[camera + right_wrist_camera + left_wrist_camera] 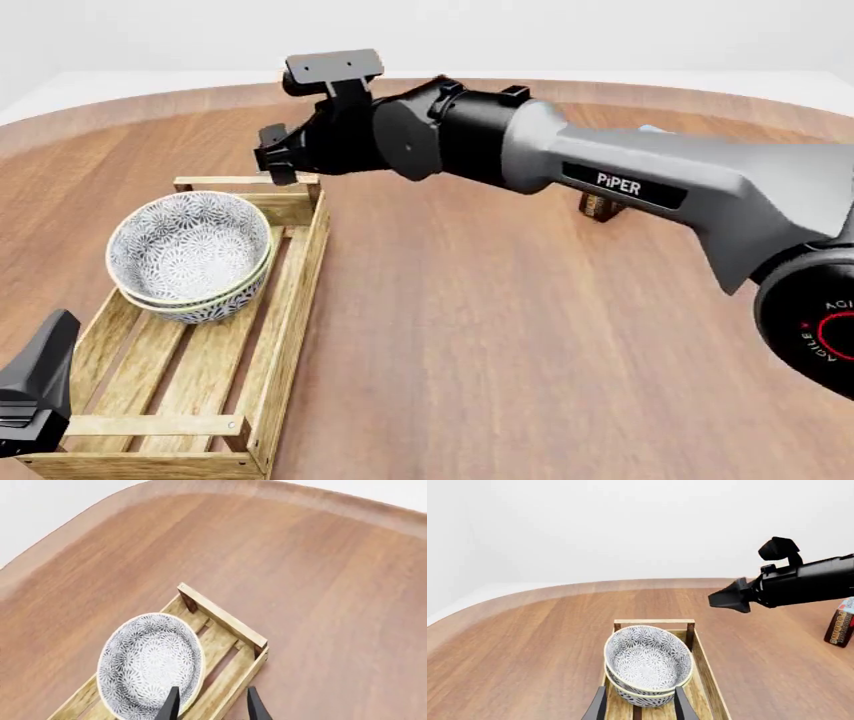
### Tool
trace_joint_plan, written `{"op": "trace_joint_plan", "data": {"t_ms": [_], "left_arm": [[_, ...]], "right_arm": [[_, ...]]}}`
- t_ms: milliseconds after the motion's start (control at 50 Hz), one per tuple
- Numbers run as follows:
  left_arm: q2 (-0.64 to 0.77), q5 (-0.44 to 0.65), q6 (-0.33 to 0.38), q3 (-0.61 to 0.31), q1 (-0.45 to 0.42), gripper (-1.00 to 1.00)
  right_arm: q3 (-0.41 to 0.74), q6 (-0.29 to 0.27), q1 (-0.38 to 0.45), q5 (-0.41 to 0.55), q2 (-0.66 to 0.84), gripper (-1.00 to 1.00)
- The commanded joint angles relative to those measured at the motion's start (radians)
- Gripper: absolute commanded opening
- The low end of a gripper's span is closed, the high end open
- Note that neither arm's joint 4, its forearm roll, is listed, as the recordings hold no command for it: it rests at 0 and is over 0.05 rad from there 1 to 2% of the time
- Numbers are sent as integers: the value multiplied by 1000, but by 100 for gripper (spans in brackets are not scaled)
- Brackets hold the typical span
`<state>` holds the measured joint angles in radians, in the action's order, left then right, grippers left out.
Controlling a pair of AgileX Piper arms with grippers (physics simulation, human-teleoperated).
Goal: Stack the left bowl on the right bowl and place them in the tray.
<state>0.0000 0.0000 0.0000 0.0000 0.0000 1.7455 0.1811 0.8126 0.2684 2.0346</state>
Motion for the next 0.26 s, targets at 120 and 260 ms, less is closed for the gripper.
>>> {"op": "trace_joint_plan", "data": {"t_ms": [120,260], "left_arm": [[0,0,0,0,0,100],[0,0,0,0,0,100]], "right_arm": [[-135,-52,-38,-49,-162,100],[-187,-58,-42,-67,-230,100]]}}
